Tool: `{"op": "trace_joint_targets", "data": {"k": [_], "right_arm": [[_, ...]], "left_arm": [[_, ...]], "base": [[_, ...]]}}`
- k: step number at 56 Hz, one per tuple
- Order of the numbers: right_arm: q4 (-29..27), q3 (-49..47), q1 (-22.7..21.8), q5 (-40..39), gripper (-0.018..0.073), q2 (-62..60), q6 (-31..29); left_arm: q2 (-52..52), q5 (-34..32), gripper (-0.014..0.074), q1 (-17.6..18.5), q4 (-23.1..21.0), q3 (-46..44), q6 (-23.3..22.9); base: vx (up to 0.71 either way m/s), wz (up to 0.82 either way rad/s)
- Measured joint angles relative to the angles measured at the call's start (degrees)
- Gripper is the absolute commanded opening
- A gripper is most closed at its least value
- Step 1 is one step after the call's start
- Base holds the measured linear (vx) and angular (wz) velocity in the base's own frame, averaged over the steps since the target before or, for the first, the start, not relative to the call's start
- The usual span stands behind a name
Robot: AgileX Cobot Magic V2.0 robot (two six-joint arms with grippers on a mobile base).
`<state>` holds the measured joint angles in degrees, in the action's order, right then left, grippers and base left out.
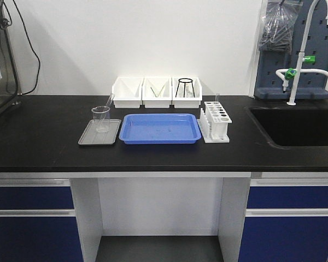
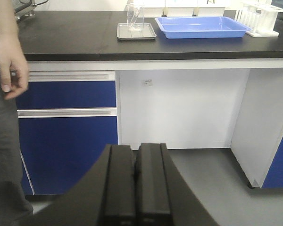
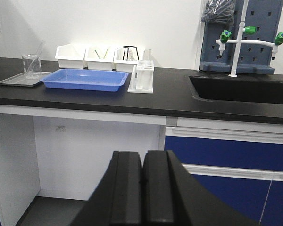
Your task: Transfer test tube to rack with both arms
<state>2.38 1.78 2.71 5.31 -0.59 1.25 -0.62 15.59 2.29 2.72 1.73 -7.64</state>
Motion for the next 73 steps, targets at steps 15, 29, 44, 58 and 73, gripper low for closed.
{"op": "trace_joint_targets", "data": {"k": [15,29,44,58,73], "right_arm": [[0.00,0.00,0.00,0.00,-0.0011,0.00,0.00],[0.00,0.00,0.00,0.00,-0.0011,0.00,0.00],[0.00,0.00,0.00,0.00,-0.0011,0.00,0.00],[0.00,0.00,0.00,0.00,-0.0011,0.00,0.00],[0.00,0.00,0.00,0.00,-0.0011,0.00,0.00]], "left_arm": [[0.00,0.00,-0.0006,0.00,0.00,0.00,0.00],[0.00,0.00,-0.0006,0.00,0.00,0.00,0.00],[0.00,0.00,-0.0006,0.00,0.00,0.00,0.00],[0.00,0.00,-0.0006,0.00,0.00,0.00,0.00],[0.00,0.00,-0.0006,0.00,0.00,0.00,0.00]], "base": [[0.00,0.00],[0.00,0.00],[0.01,-0.01],[0.09,-0.02],[0.20,0.05]]}}
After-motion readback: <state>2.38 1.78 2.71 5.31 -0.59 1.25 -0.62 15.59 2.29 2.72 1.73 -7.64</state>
